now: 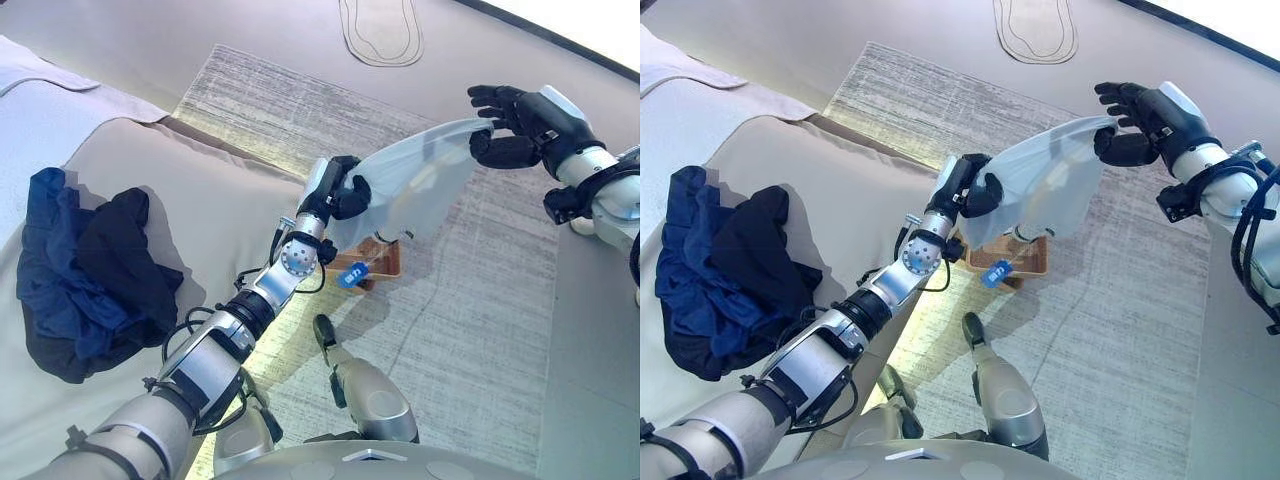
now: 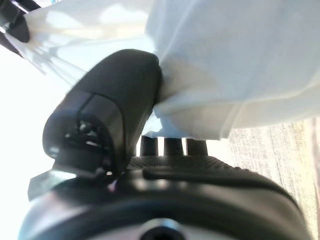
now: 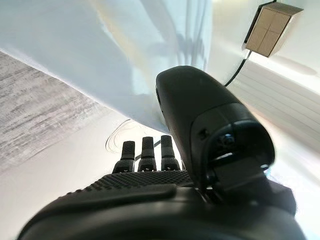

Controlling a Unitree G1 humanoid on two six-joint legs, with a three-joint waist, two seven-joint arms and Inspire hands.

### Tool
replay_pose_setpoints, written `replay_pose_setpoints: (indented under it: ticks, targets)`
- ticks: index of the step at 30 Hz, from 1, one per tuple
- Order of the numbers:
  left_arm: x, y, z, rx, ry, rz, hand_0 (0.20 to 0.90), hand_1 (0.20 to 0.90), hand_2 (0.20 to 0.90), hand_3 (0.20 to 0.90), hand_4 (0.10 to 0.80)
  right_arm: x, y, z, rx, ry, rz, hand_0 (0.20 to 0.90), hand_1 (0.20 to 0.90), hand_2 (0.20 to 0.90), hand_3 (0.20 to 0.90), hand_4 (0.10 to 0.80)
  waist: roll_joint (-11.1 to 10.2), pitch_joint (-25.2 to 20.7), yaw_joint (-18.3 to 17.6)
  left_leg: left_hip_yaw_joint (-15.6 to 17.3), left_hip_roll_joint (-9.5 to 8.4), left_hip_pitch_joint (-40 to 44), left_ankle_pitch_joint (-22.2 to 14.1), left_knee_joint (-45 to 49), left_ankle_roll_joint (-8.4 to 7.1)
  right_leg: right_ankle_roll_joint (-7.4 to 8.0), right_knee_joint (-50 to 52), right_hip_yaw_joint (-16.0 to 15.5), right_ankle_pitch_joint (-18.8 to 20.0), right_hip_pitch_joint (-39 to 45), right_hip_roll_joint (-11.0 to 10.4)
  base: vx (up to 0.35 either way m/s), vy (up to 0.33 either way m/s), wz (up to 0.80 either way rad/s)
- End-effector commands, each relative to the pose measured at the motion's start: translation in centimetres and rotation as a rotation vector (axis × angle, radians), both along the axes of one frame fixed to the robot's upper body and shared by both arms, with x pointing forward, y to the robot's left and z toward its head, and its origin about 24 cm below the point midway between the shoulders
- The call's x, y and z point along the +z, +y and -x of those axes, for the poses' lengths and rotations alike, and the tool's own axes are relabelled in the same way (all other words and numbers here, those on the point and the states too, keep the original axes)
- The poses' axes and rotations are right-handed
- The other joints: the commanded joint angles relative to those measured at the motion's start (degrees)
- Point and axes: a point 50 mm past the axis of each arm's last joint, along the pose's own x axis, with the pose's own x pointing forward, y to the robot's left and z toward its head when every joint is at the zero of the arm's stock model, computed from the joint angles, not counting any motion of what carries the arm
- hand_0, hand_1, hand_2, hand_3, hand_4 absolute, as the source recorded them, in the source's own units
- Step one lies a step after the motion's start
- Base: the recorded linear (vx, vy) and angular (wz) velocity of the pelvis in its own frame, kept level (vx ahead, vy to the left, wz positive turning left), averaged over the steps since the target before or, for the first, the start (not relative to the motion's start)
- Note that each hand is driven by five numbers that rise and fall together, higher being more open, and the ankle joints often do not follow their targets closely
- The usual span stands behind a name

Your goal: Pick up the clothes from the bed and place them into the basket

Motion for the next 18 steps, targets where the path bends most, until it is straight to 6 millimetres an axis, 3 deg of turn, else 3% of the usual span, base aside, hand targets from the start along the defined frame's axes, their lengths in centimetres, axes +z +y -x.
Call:
replay_pose_setpoints:
  ticks: [1, 5, 8, 9, 12, 14, 15, 18]
  targets:
    - [-12.1, 24.6, 8.9, 0.759, 0.52, -0.38, 0.3, 0.3, 0.3, 0.2, 0.1, 13.7, -15.3, 8.2, -0.866, -0.598, 0.076, 0.9, 0.9, 0.9, 0.9, 0.8, -3.8, -13.4, 0.3, -2.7, 0.44, -1.8, -8.4, 9.1, 1.15, -2.27, 2.0, -8.2, -8.5, 4.2, -2.5, -0.04, 0.063, 0.05]
    - [-11.6, 23.7, 8.0, 0.73, 0.484, -0.365, 0.3, 0.3, 0.3, 0.2, 0.1, 14.6, -17.2, 10.5, -1.114, -0.573, 0.31, 0.9, 0.9, 0.9, 0.9, 0.8, -3.6, -13.3, 0.5, -2.8, 0.13, -1.8, -8.3, 8.7, 1.26, -2.03, 2.0, -8.4, -8.6, 4.2, -2.5, -0.033, 0.033, 0.02]
    - [-11.1, 23.4, 7.4, 0.725, 0.471, -0.368, 0.3, 0.3, 0.3, 0.2, 0.1, 14.6, -17.8, 10.6, -1.045, -0.431, 0.36, 0.9, 0.9, 0.9, 0.9, 0.8, -3.9, -13.3, 0.8, -2.8, 0.07, -1.6, -8.3, 8.6, 1.14, -1.79, 1.9, -8.8, -8.6, 4.8, -2.5, 0.0, 0.0, 0.0]
    - [-10.9, 23.6, 7.2, 0.729, 0.467, -0.369, 0.3, 0.3, 0.3, 0.2, 0.1, 13.9, -17.6, 9.8, -0.951, -0.33, 0.321, 0.9, 0.9, 0.9, 0.9, 0.8, -4.2, -13.3, 0.8, -2.8, 0.09, -1.5, -8.3, 8.6, 1.07, -1.75, 1.9, -8.8, -8.6, 4.8, -2.5, 0.0, 0.0, 0.0]
    - [-9.6, 25.1, 7.0, 0.767, 0.436, -0.346, 0.3, 0.3, 0.3, 0.2, 0.1, 9.9, -13.5, 5.5, -0.337, 0.069, 0.058, 0.9, 0.9, 0.9, 0.9, 0.8, -5.0, -13.4, -0.3, -2.2, 0.17, -1.3, -7.8, 8.2, 0.92, -1.93, 2.3, -8.8, -8.6, 4.4, -2.5, -0.049, -0.013, -0.02]
    - [-9.1, 26.0, 7.2, 0.777, 0.424, -0.338, 0.3, 0.3, 0.3, 0.2, 0.1, 6.6, -11.2, 4.5, -0.064, 0.221, -0.023, 0.9, 0.9, 0.9, 0.9, 0.8, -5.2, -13.4, -1.1, -2.2, 0.03, -1.0, -7.7, 7.9, 1.11, -2.18, 2.8, -8.6, -8.8, 4.2, -2.5, -0.015, -0.001, -0.01]
    - [-9.2, 26.2, 7.6, 0.775, 0.418, -0.339, 0.3, 0.3, 0.3, 0.2, 0.1, 4.0, -10.1, 4.5, 0.1, 0.263, -0.079, 0.9, 0.9, 0.9, 0.9, 0.8, -5.3, -13.6, -1.6, -2.3, -0.09, -0.5, -7.7, 7.4, 1.24, -2.28, 3.1, -8.6, -8.9, 4.3, -2.5, 0.0, 0.0, 0.0]
    - [-9.6, 25.9, 7.9, 0.746, 0.41, -0.346, 0.3, 0.3, 0.3, 0.2, 0.1, 1.5, -8.6, 5.4, 0.27, 0.149, -0.192, 0.9, 0.9, 0.9, 0.9, 0.8, -5.2, -14.4, -1.3, -2.4, -0.23, 0.2, -7.7, 6.9, 1.29, -2.49, 3.5, -8.9, -9.3, 4.7, -2.4, 0.064, -0.016, -0.01]
